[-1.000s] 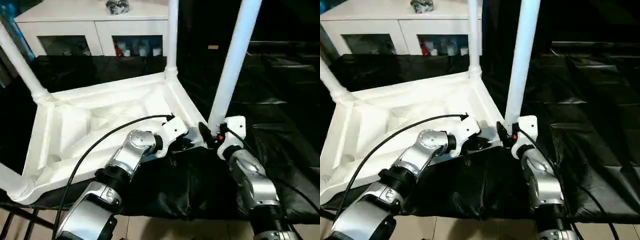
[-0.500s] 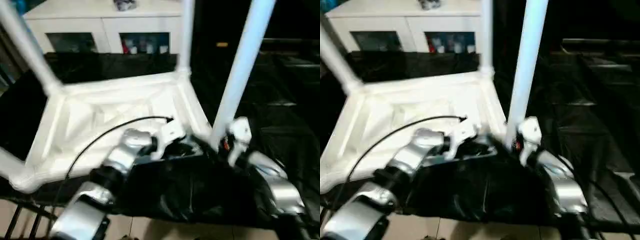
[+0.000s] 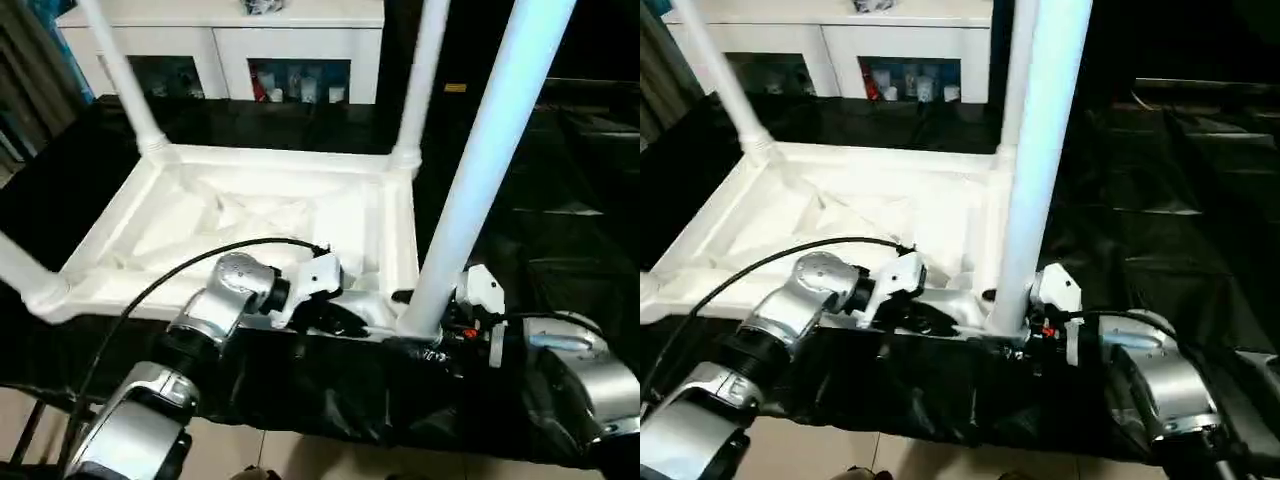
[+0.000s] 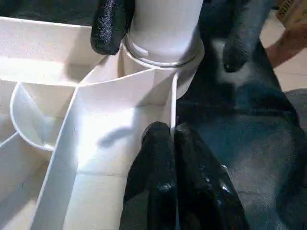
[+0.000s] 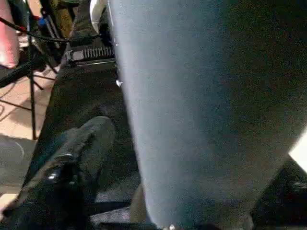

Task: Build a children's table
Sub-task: Rotate leg to tighten

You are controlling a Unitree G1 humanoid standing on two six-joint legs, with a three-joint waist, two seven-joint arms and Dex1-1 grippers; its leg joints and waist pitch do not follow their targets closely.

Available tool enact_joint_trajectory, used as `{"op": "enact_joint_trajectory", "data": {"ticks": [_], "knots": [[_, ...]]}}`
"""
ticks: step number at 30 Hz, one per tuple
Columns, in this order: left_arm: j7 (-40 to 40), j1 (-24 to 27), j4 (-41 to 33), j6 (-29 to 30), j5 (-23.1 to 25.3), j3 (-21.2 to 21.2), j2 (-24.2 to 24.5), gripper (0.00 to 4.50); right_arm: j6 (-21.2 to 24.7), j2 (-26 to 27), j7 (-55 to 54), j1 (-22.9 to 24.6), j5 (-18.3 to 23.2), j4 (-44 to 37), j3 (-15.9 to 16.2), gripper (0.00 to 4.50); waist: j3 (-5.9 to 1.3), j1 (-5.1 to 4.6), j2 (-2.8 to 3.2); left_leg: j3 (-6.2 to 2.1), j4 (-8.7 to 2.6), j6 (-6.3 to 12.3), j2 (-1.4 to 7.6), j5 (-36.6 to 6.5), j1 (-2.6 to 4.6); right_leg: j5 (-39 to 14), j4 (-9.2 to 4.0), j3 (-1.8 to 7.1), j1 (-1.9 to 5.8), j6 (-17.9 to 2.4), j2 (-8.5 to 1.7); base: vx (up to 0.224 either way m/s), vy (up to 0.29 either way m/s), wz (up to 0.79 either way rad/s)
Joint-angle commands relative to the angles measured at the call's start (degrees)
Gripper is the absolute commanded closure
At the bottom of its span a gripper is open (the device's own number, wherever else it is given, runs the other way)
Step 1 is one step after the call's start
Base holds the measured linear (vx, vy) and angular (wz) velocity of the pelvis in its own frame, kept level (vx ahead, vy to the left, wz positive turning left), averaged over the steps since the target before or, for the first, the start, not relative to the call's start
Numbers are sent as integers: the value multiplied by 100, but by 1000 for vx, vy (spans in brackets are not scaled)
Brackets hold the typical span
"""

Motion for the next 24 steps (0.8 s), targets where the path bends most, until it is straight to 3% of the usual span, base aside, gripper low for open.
{"op": "enact_joint_trajectory", "data": {"ticks": [1,10,19,22,24], "knots": [[-180,11,-68,-89,-81,-87,9,450,142,-55,205,-10,49,-56,196,98,-294,8,-126,-80,-323,711,245,-978,37,-723,-388,185,281,-1565,-280,0,0,0],[-337,9,-39,-113,-128,-110,102,450,317,-208,435,45,64,-141,310,173,-303,57,-116,-79,-313,686,249,-942,43,-605,-371,184,288,-1610,-285,0,0,0],[-185,12,2,-101,-122,-70,34,450,437,-81,256,104,124,-200,276,220,-318,79,-109,-84,-305,655,245,-942,41,-596,-362,178,301,-1607,-287,0,0,0],[121,-9,46,22,-106,3,-101,450,411,117,-117,156,46,-166,220,231,-310,65,-102,-85,-320,575,248,-1075,41,-837,-381,184,282,-1556,-289,0,0,0],[728,-37,121,210,-62,86,-409,450,204,608,-951,187,-127,28,81,238,-296,16,-125,-92,-336,438,234,-1184,39,-1100,-410,188,269,-1483,-296,0,0,0]]}}
